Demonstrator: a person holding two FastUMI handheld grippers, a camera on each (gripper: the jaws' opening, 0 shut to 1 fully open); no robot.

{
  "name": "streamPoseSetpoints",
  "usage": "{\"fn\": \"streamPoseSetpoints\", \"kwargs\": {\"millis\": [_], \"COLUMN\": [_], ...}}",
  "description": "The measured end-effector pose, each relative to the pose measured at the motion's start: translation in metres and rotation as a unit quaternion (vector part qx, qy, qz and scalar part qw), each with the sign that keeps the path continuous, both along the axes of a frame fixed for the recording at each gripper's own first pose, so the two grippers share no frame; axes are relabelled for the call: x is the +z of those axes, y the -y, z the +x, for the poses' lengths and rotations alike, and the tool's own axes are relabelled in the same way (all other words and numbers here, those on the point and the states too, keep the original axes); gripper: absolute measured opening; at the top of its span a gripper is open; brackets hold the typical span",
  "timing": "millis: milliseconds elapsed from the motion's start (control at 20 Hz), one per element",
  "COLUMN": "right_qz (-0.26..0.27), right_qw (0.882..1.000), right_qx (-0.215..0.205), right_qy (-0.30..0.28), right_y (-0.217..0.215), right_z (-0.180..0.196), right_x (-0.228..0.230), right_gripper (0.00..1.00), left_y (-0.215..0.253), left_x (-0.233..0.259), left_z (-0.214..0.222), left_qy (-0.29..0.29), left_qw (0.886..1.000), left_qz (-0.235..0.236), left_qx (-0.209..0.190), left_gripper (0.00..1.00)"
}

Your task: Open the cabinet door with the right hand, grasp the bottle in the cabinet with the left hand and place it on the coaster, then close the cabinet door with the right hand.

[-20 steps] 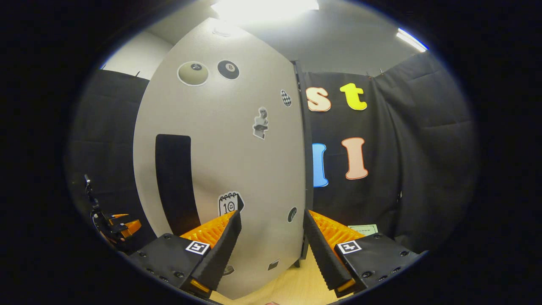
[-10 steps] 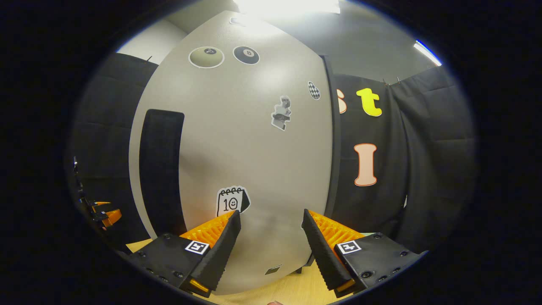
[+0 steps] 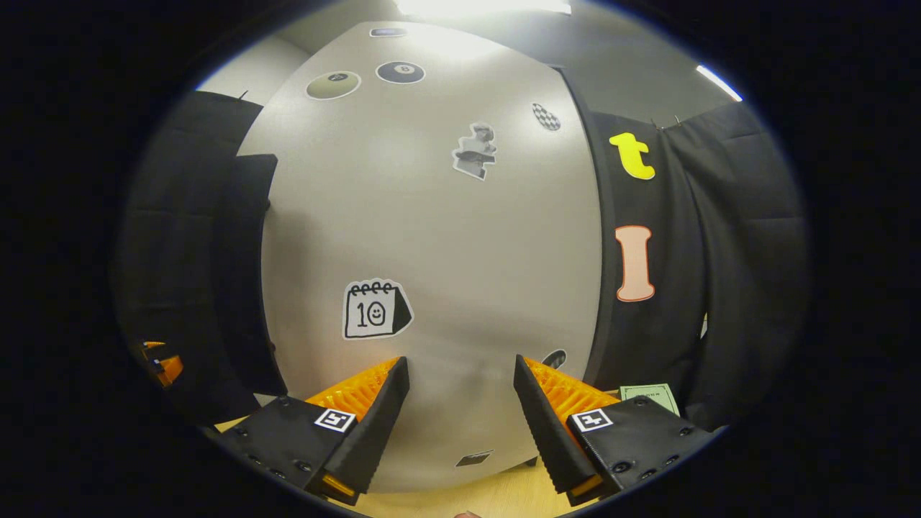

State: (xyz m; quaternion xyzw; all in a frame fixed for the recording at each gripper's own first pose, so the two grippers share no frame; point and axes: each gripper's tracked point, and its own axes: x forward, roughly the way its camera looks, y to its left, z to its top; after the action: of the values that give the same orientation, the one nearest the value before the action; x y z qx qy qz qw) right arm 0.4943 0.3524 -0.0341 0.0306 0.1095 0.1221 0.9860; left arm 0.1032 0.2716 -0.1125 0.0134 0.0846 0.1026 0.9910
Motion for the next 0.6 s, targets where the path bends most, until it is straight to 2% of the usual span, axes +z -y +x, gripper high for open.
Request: {"fn": "streamPoseSetpoints", "kwargs": {"millis": [200, 250, 350, 450, 600], "right_qz": [-0.018, -0.019, -0.018, -0.017, -0.012], "right_qw": [1.000, 1.000, 1.000, 1.000, 1.000], "right_qx": [-0.002, -0.003, -0.007, -0.013, -0.026], "right_qy": [0.012, 0.013, 0.011, 0.010, 0.005], "right_y": [-0.013, -0.013, -0.014, -0.015, -0.016], "right_z": [0.007, 0.006, 0.004, 0.004, 0.002], "right_x": [-0.001, -0.001, -0.001, -0.002, -0.003], "right_gripper": [0.93, 0.93, 0.93, 0.93, 0.93], "left_y": [-0.013, -0.014, -0.016, -0.017, -0.019], "left_x": [-0.002, -0.004, -0.006, -0.007, -0.009], "left_z": [-0.004, -0.004, -0.005, -0.005, -0.007], "left_qy": [-0.002, -0.003, -0.005, -0.006, -0.005], "left_qw": [1.000, 1.000, 1.000, 1.000, 1.000], "left_qz": [-0.002, -0.003, -0.003, -0.004, -0.008], "left_qx": [0.013, 0.015, 0.016, 0.017, 0.017], "left_gripper": [0.80, 0.82, 0.80, 0.84, 0.80]}}
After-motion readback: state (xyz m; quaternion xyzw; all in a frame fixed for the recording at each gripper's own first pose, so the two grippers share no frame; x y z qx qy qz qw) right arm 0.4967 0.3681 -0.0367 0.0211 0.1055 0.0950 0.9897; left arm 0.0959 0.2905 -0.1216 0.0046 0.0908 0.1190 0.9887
